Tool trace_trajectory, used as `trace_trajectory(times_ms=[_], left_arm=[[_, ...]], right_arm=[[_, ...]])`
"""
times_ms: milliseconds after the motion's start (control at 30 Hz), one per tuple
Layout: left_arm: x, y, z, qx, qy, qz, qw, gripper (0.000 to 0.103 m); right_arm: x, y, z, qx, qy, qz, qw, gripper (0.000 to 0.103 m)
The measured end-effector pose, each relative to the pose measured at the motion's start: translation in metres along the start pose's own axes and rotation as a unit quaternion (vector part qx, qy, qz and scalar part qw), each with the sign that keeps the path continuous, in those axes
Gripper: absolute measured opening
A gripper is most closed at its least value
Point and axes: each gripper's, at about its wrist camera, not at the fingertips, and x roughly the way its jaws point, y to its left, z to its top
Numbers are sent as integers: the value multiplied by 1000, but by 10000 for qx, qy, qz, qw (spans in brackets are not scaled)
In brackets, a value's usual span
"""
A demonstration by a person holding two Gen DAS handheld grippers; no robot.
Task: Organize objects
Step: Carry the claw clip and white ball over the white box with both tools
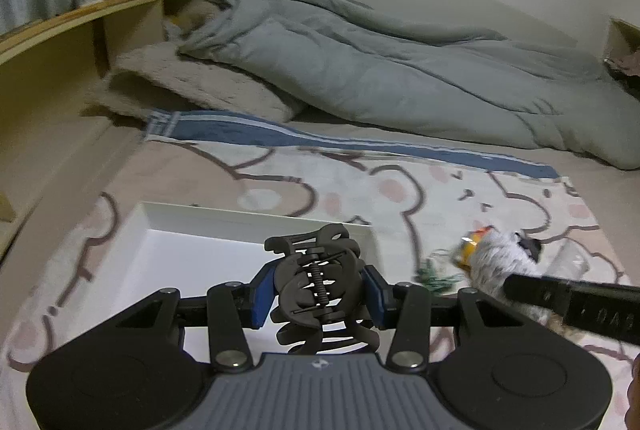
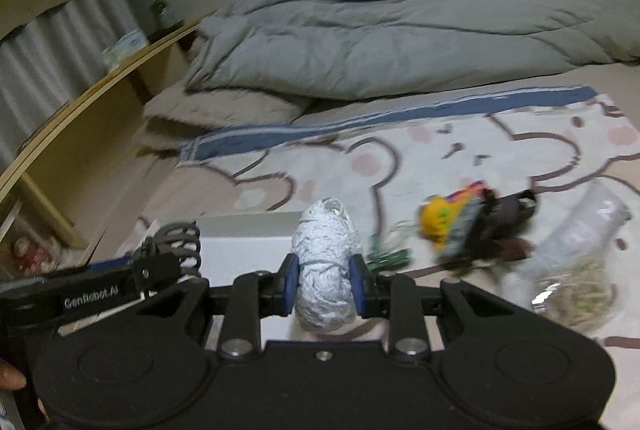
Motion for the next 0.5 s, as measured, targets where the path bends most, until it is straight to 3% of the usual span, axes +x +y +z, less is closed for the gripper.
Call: trace_trajectory(times_ms=[333, 500], left_arm=[[20, 40, -15, 156, 720, 221, 9970, 47], [36, 48, -27, 288, 1078, 200, 9935, 48]], right_arm=[[50, 59, -25, -75, 910, 310, 9953, 28], [74, 73, -33, -147, 1148, 273, 9929, 28]])
